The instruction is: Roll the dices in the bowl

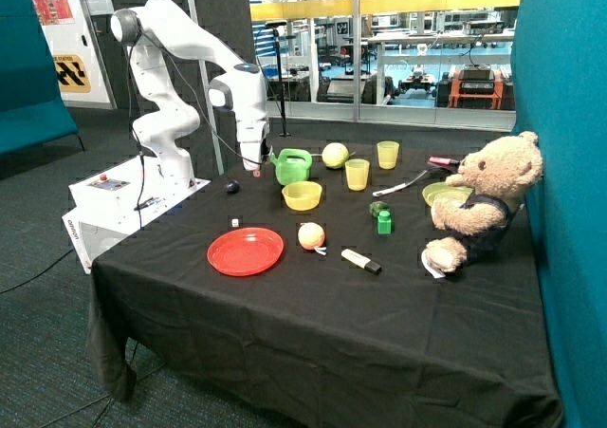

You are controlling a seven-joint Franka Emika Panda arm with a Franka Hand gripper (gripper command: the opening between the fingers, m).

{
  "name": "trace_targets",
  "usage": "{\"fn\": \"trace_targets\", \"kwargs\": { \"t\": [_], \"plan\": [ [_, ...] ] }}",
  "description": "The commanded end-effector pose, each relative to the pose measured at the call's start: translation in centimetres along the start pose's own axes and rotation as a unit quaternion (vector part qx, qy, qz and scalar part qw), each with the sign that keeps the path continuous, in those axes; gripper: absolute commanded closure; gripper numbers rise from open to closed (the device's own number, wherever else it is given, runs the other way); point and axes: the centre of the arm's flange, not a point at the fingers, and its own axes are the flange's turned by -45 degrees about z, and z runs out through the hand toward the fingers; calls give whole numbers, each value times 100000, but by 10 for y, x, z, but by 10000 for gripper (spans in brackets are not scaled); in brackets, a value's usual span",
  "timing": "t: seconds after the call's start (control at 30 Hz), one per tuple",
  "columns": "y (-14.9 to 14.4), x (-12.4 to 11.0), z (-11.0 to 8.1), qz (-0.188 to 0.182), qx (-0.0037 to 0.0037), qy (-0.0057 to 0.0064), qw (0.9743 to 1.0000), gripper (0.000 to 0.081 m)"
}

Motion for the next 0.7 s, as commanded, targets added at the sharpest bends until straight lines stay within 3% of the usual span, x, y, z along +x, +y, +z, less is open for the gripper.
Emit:
{"fn": "trace_targets", "kwargs": {
  "t": [0.0, 0.37, 0.67],
  "plan": [
    [21, -11, 15, -269, 174, -247, 99999, 408],
    [50, -35, 31, 3169, 165, -253, 99949, 412],
    [64, -44, 43, 3172, 165, -253, 99949, 382]
  ]
}}
